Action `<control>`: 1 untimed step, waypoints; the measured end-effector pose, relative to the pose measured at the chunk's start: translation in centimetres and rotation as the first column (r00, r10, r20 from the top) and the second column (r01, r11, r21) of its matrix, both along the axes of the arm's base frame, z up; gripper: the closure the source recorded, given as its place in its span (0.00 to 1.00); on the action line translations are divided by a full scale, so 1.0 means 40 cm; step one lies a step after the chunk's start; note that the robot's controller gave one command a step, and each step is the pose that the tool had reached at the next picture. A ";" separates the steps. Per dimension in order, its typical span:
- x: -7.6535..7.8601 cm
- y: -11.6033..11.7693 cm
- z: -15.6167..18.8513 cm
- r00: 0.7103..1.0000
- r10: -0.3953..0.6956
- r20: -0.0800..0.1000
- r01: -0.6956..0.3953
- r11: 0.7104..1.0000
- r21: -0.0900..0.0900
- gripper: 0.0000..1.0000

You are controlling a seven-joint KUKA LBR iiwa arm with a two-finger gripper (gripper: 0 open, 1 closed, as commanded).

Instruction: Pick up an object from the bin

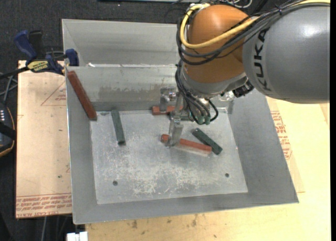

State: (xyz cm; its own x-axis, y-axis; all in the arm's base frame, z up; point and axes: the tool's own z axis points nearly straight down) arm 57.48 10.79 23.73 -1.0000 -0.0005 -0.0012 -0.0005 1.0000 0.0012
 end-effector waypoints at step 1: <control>0.033 -0.095 -0.146 0.998 -0.059 0.006 0.059 0.998 0.002 0.00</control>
Offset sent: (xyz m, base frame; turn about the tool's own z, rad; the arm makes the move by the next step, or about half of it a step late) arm 0.0182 -0.1028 -0.0773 -0.0147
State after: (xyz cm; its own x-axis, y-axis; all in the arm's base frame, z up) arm 58.80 6.99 17.88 -0.9983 0.0581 -0.0071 0.0581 0.9983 0.0028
